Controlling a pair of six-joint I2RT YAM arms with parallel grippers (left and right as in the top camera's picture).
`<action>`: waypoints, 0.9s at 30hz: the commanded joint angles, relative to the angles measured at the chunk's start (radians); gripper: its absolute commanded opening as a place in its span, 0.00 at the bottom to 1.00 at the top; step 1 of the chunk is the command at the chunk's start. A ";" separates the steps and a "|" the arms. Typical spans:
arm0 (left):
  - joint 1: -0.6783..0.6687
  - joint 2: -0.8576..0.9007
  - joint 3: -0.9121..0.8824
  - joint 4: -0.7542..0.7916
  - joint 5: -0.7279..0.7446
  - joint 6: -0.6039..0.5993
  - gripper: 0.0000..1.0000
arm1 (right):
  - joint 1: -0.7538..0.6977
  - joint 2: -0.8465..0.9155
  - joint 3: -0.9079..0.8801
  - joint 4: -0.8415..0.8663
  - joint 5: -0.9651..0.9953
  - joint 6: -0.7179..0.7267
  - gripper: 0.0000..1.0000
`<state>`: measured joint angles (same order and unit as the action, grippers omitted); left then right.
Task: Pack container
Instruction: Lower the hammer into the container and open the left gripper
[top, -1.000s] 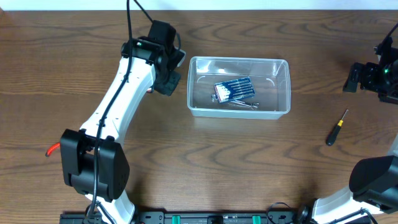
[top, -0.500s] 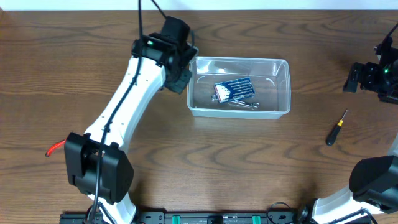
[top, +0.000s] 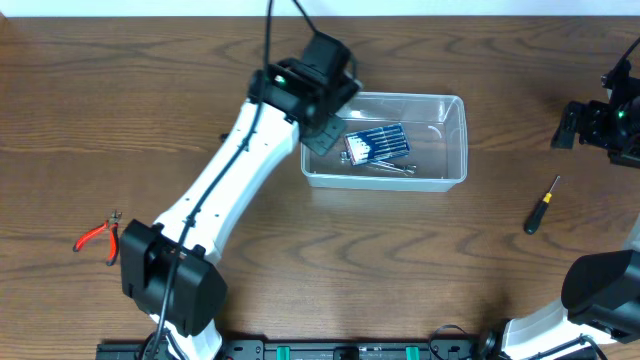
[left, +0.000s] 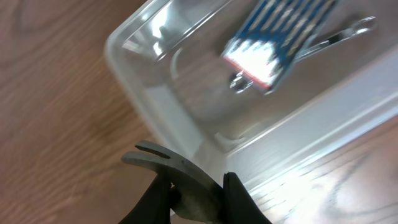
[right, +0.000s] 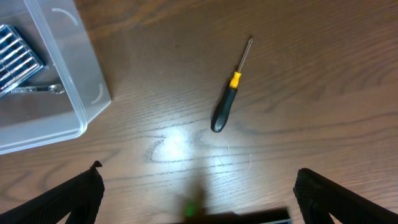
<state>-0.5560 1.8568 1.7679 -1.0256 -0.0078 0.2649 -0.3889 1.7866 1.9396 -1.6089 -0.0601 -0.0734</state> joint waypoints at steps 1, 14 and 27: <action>-0.047 -0.023 0.026 0.020 -0.008 -0.013 0.06 | 0.010 -0.001 -0.005 -0.009 -0.009 -0.010 0.99; -0.186 -0.022 0.026 0.223 -0.004 0.009 0.06 | 0.010 -0.001 -0.005 -0.031 -0.021 -0.009 0.99; -0.251 -0.003 0.026 0.355 0.051 -0.014 0.06 | 0.010 -0.001 -0.005 -0.034 -0.027 -0.010 0.99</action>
<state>-0.8047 1.8568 1.7683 -0.6834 0.0036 0.2638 -0.3889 1.7866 1.9396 -1.6409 -0.0761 -0.0734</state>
